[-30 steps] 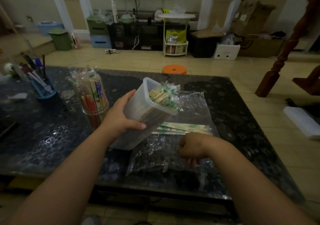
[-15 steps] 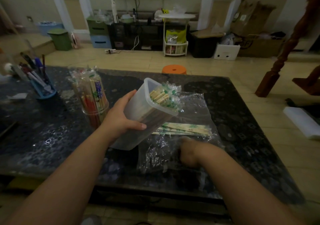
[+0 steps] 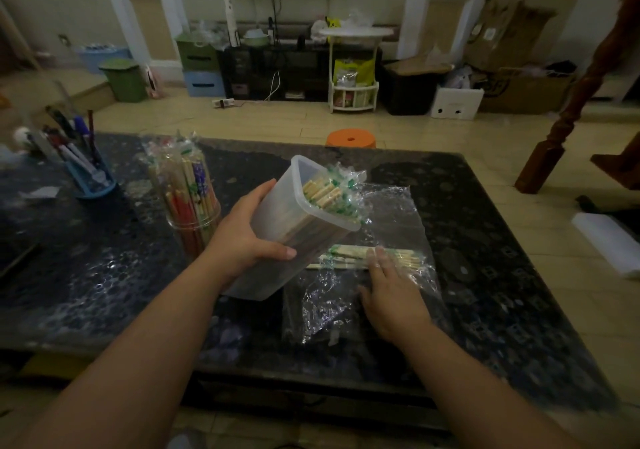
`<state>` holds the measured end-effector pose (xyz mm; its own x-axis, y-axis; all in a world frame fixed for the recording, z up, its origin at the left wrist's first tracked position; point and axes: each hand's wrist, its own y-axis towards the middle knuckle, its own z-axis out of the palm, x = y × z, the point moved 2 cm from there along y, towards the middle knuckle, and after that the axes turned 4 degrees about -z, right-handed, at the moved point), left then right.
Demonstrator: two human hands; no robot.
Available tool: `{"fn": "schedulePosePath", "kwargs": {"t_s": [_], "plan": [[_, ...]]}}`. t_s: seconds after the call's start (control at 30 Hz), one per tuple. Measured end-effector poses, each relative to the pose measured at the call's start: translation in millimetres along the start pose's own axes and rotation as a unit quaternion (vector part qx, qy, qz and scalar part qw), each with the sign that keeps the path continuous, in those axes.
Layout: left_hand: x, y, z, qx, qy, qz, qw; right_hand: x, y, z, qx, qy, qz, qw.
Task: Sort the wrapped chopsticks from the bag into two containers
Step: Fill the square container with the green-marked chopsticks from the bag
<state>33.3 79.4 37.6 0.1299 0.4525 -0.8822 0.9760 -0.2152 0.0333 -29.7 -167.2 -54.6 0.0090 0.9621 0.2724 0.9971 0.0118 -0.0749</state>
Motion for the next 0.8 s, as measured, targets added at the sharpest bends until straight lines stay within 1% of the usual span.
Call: {"fn": "schedulePosePath", "kwargs": {"t_s": [0.07, 0.13, 0.23, 0.3, 0.43, 0.67, 0.8], "plan": [[0, 0, 0, 0.001, -0.007, 0.001, 1.000, -3, 6, 2, -0.002, 0.012, -0.012, 1.000], [1, 0, 0, 0.003, -0.013, 0.001, 1.000, -6, 12, -1, 0.012, 0.021, -0.006, 1.000], [1, 1, 0, 0.005, -0.019, 0.001, 1.000, -6, 15, -2, 0.026, 0.030, 0.027, 0.999], [1, 2, 1, 0.008, -0.019, 0.000, 1.000, -5, 16, 0, 0.014, 0.017, 0.041, 0.999], [-1, 1, 3, 0.009, -0.012, -0.001, 1.000, -2, 16, 4, -0.018, -0.022, 0.020, 0.999], [-1, 0, 2, 0.008, -0.012, -0.001, 1.000, 6, 12, -1, -0.050, -0.021, -0.061, 0.997], [-1, 1, 2, 0.008, -0.016, 0.003, 1.000, 14, 12, -4, -0.029, -0.052, -0.065, 0.996]]}}
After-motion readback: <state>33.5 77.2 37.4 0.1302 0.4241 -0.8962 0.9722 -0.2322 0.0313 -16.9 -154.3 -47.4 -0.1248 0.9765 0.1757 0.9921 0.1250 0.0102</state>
